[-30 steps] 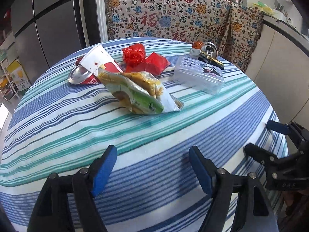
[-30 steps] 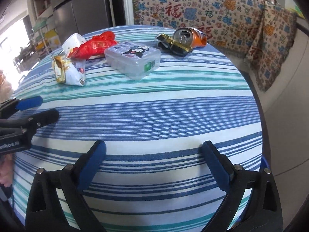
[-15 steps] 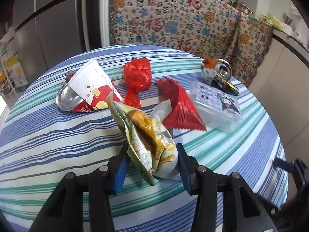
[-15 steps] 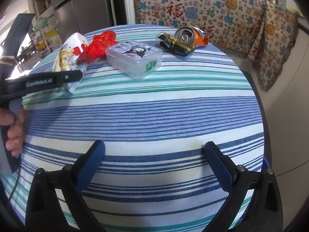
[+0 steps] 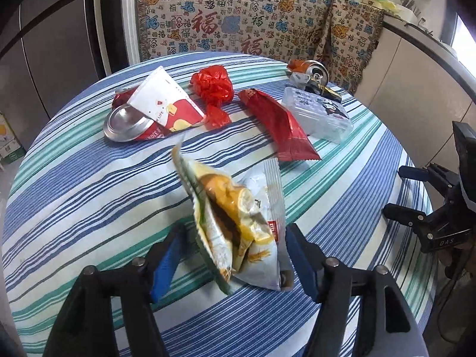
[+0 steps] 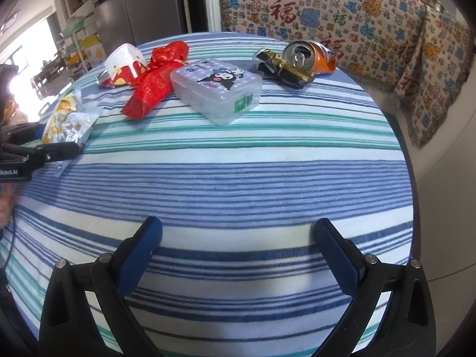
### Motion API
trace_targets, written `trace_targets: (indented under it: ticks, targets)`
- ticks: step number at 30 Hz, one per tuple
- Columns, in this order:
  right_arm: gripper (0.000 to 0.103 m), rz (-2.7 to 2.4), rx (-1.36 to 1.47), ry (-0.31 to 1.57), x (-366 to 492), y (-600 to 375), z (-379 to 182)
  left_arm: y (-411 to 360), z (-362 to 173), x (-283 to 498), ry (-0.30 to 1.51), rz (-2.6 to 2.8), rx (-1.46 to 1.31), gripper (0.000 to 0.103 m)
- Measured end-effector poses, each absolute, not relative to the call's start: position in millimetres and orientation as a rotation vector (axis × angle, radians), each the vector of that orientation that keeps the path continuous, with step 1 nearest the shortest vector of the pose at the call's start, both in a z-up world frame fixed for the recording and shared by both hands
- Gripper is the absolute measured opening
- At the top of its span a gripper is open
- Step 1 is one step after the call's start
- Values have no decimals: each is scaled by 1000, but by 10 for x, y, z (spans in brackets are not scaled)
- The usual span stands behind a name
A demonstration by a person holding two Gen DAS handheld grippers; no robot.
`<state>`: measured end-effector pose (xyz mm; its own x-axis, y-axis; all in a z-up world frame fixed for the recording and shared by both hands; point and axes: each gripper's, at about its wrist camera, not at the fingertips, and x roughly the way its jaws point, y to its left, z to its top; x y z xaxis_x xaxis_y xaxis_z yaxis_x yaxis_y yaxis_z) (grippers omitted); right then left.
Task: Collect trash
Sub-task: 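Grasp the yellow-green chip bag with left tool while right tool approaches the clear plastic box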
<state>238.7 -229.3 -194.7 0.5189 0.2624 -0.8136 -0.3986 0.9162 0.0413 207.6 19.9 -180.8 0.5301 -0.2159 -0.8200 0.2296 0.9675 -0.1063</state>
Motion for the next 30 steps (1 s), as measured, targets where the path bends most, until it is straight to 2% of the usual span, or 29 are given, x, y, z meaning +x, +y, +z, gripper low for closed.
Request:
trace_targets:
  ticks: [11, 13, 15, 16, 17, 18, 19, 30]
  targets:
    - [103, 547, -233, 909, 3152, -2082, -1976, 87, -1867, 2086, 924, -190, 105, 79]
    - [103, 583, -254, 903, 3261, -1967, -1975, 90, -1873, 2089, 926, -172, 109, 84]
    - [103, 584, -253, 902, 3375, -1899, -1974, 158, -1901, 2095, 948, -122, 88, 101]
    - [103, 582, -246, 902, 3415, -1880, -1976, 200, -1906, 2098, 955, -116, 72, 101]
    - [98, 583, -237, 900, 3438, -1867, -1971, 206, -1906, 2093, 958, -123, 83, 101]
    - [81, 585, -234, 886, 3435, -1862, -1949, 211, -1908, 2091, 961, -128, 85, 102]
    - [72, 594, -229, 867, 3413, -1855, -1918, 217, -1911, 2097, 963, -131, 85, 102]
    - [72, 255, -96, 936, 2556, -2128, -1895, 236, -1906, 2066, 964, -156, 96, 103]
